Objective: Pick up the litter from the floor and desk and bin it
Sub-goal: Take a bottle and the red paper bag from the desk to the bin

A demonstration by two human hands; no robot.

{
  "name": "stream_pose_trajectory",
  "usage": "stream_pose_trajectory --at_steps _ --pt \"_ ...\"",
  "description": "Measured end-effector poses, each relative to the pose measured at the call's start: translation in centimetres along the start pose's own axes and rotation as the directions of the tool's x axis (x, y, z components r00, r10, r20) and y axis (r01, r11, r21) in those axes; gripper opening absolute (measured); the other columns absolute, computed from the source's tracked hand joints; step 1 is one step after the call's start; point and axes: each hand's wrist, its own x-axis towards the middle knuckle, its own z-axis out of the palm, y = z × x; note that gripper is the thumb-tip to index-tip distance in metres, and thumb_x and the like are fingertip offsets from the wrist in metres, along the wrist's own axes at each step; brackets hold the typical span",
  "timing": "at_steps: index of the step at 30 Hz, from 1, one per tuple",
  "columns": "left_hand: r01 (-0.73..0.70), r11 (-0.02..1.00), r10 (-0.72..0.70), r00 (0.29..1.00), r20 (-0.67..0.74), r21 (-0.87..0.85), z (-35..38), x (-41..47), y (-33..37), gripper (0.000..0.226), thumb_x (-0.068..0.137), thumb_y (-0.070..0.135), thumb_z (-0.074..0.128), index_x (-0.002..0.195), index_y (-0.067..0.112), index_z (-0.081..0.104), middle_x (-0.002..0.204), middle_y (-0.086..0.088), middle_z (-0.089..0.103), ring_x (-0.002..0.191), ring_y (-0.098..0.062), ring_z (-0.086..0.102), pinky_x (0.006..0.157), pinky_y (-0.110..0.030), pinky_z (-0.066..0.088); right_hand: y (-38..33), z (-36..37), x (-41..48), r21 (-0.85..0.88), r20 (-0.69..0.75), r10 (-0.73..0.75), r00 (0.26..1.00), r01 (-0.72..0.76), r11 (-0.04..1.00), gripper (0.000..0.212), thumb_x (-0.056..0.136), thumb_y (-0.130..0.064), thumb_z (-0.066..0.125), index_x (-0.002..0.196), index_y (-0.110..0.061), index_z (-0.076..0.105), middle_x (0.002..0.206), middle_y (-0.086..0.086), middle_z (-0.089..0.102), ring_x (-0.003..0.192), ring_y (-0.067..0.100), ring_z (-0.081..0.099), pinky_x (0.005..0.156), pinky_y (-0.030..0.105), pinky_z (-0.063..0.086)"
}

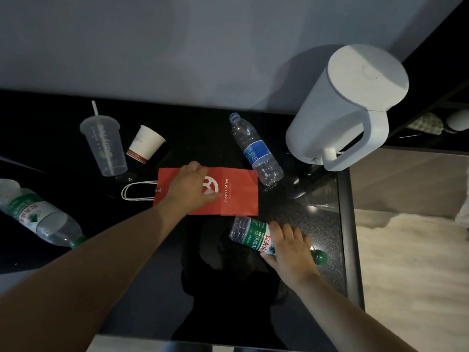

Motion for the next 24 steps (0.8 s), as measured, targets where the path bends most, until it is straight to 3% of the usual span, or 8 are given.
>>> stream_pose_trajectory --at_steps 4,7,12,15,17,19,24 --pt "-0.094 0.986 0.06 0.97 0.234 0.135 -0.3 0.4 -0.4 0.136 0.052 0.072 0.075 0.152 0.018 0.002 0.159 -0.003 0.0 0.147 -0.026 0.001 0.118 -0.048 0.016 0.0 0.3 0.0 0.004 -0.011 -0.002 1.0 0.002 1.0 0.08 0.056 -0.047 0.085 0.12 -0.014 0.051 0.097 0.004 0.058 0.081 0.023 0.058 0.071 0.043 0.05" --pt "-0.186 0.95 0.085 0.927 0.367 0.25 0.1 0.9 -0.9 0.147 0.045 0.072 0.078 0.15 0.026 -0.015 0.16 -0.004 -0.011 0.147 -0.028 -0.008 0.118 -0.054 0.005 0.1 0.4 0.0 0.018 -0.017 -0.005 1.0 0.005 1.0 0.079 0.057 -0.047 0.084 0.12 -0.015 0.049 0.096 0.003 0.058 0.082 0.023 0.058 0.073 0.043 0.051" --pt "-0.218 0.938 0.121 0.934 0.336 0.269 0.9 0.9 -0.8 0.135 0.049 0.068 0.077 0.15 0.032 -0.005 0.153 -0.009 0.012 0.142 -0.031 0.013 0.116 -0.057 0.007 0.2 0.3 0.1 0.039 -0.004 0.006 1.0 -0.006 0.999 0.078 0.058 -0.048 0.083 0.12 -0.017 0.047 0.097 0.001 0.059 0.084 0.022 0.06 0.074 0.042 0.051" --pt "-0.186 0.959 0.115 0.946 0.305 0.215 0.8 0.2 -1.0 0.128 0.052 0.067 0.076 0.151 0.031 0.002 0.15 -0.01 0.015 0.139 -0.032 0.016 0.117 -0.052 0.013 -0.3 -0.4 0.1 0.06 0.04 0.032 0.999 -0.034 0.998 0.07 0.071 -0.048 0.076 0.127 -0.021 0.044 0.109 -0.001 0.057 0.099 0.022 0.057 0.088 0.041 0.046" --pt "-0.163 0.97 0.109 0.954 0.279 0.178 0.3 -0.4 -1.3 0.125 0.054 0.068 0.074 0.151 0.03 0.005 0.148 -0.009 0.016 0.136 -0.031 0.017 0.116 -0.047 0.018 -0.7 -0.8 -0.4 0.129 0.109 0.11 0.988 -0.124 0.984 0.066 0.078 -0.049 0.068 0.132 -0.023 0.041 0.118 -0.002 0.053 0.109 0.02 0.052 0.095 0.039 0.042" --pt "-0.169 0.971 0.124 0.961 0.246 0.171 -0.3 -1.1 -1.8 0.123 0.054 0.071 0.073 0.151 0.03 0.008 0.146 -0.008 0.017 0.134 -0.03 0.018 0.115 -0.045 0.019 -1.2 -0.9 -1.7 0.173 0.127 0.202 0.971 -0.222 0.96 0.065 0.078 -0.05 0.067 0.132 -0.025 0.042 0.119 -0.004 0.054 0.11 0.019 0.051 0.093 0.036 0.043" --pt "-0.215 0.959 0.178 0.964 0.197 0.186 -2.7 -2.9 -2.3 0.121 0.051 0.079 0.064 0.15 0.034 0.012 0.146 -0.006 0.016 0.137 -0.029 0.013 0.117 -0.053 0.004 -2.9 -2.1 -5.1 0.431 0.06 0.49 0.87 -0.465 0.773 0.056 0.074 -0.045 0.074 0.12 -0.025 0.049 0.103 -0.006 0.058 0.092 0.013 0.056 0.078 0.033 0.05"
